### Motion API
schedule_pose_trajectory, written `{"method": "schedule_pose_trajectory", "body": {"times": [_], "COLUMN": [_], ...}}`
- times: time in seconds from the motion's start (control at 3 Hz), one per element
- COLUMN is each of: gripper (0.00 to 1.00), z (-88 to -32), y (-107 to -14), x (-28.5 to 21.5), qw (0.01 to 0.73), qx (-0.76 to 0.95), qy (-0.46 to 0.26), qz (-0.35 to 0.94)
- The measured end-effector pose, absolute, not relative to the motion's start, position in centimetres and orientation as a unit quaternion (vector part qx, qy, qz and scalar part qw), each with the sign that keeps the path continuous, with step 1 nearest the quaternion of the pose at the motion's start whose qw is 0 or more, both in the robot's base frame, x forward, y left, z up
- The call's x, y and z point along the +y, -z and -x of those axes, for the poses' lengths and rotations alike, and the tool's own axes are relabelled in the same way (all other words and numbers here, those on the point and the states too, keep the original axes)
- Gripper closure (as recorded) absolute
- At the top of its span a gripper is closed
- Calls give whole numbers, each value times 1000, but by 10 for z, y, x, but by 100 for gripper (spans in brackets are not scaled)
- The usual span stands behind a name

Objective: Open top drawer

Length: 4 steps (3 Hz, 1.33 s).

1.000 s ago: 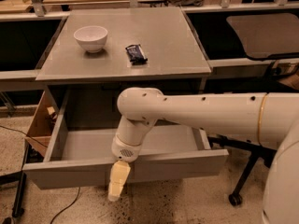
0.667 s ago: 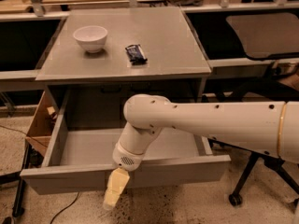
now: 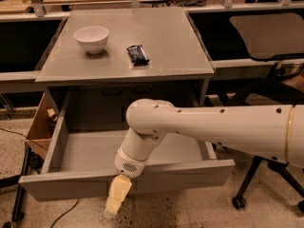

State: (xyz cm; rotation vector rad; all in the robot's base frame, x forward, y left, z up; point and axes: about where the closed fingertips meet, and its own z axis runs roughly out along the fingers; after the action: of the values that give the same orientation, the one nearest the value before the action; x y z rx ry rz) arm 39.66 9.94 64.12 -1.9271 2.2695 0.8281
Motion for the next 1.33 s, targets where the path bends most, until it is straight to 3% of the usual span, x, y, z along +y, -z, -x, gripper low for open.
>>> {"method": "schedule_pose_trajectory", "body": {"times": [1.33], "gripper": [0], "z": [-379], "y": [-641], "x": [80], "qw": [63], "qx": [765], "qy": [-243], "qz": [593]}}
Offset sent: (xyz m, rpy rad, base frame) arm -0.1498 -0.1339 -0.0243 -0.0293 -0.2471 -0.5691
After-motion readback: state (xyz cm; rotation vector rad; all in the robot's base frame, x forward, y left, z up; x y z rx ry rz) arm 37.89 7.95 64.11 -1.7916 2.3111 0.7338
